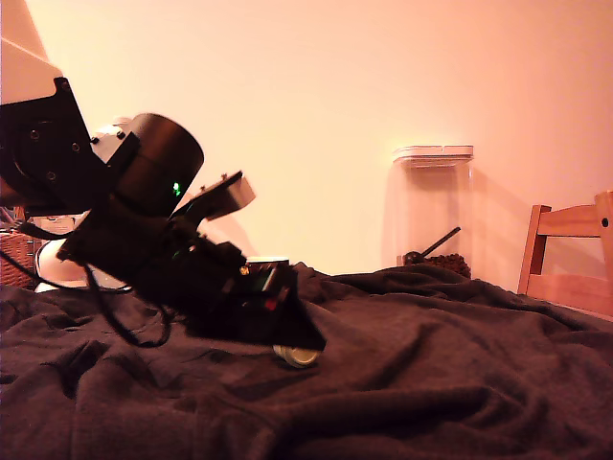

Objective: Pick up the coffee capsules from the table one by one and drop them inside the nearest coffee cup

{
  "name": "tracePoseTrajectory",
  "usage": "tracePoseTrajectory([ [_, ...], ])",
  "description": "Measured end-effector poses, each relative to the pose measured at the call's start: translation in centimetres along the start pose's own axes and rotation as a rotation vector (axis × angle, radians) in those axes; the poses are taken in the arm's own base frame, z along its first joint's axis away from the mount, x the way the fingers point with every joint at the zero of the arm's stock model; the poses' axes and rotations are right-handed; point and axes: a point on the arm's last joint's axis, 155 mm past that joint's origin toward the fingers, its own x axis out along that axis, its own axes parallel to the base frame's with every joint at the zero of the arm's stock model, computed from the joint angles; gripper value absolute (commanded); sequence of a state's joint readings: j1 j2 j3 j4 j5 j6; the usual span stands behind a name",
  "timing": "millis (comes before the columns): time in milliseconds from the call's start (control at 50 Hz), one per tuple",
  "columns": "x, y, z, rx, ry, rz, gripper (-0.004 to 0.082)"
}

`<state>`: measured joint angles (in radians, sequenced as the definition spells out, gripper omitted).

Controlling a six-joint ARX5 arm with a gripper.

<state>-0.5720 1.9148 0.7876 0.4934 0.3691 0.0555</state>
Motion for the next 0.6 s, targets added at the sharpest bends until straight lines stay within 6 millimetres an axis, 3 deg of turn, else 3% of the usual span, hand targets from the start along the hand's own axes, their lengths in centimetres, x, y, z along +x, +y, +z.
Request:
tracePoseTrajectory([
  [440,-0.05,-0.03,0.01,0.009,-0.002,-0.01,0.0663],
  [520,-0.05,-0.03,0.0,0.014,-0.001,-0.011,0.059],
  [600,-0.05,-0.03,0.0,0.022,-0.002,-0.01,0.0464],
])
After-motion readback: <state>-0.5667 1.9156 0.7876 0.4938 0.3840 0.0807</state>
